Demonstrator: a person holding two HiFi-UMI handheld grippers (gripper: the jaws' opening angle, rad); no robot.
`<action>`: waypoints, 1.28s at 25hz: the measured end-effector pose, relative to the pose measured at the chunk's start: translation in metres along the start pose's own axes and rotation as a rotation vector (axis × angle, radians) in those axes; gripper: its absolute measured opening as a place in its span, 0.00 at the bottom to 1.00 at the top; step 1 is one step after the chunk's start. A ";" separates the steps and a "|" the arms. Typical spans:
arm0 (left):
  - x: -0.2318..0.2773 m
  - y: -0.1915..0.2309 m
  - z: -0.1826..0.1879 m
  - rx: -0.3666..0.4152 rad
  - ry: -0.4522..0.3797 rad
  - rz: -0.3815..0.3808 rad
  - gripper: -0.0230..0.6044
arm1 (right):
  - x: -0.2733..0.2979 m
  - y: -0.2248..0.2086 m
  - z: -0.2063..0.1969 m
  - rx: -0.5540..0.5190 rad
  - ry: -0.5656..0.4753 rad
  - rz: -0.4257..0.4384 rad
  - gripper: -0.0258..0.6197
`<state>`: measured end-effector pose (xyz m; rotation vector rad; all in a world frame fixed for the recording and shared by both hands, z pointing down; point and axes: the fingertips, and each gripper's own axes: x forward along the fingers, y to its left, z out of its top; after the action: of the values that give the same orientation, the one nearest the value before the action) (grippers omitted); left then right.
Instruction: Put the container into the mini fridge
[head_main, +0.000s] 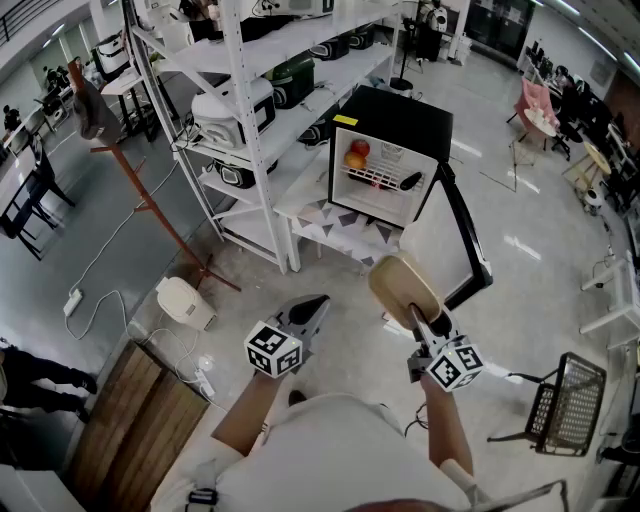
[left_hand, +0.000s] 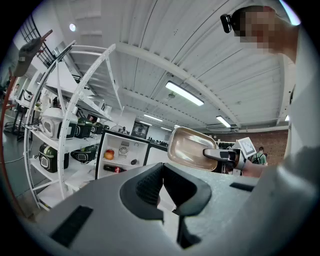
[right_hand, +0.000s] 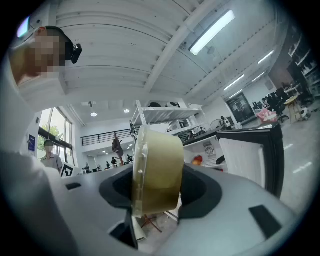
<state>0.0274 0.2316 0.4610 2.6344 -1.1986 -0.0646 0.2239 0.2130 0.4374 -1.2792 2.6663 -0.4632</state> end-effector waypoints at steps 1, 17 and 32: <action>-0.001 -0.001 -0.001 0.000 0.001 0.000 0.04 | -0.001 0.001 0.000 0.000 -0.001 0.001 0.39; -0.013 -0.004 -0.001 0.000 0.007 -0.012 0.04 | -0.007 0.013 -0.002 0.049 -0.014 0.003 0.39; -0.055 0.022 -0.014 -0.024 0.032 -0.018 0.04 | 0.009 0.051 -0.038 0.069 0.019 -0.029 0.39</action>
<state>-0.0235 0.2613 0.4762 2.6158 -1.1572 -0.0400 0.1709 0.2442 0.4563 -1.3021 2.6256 -0.5692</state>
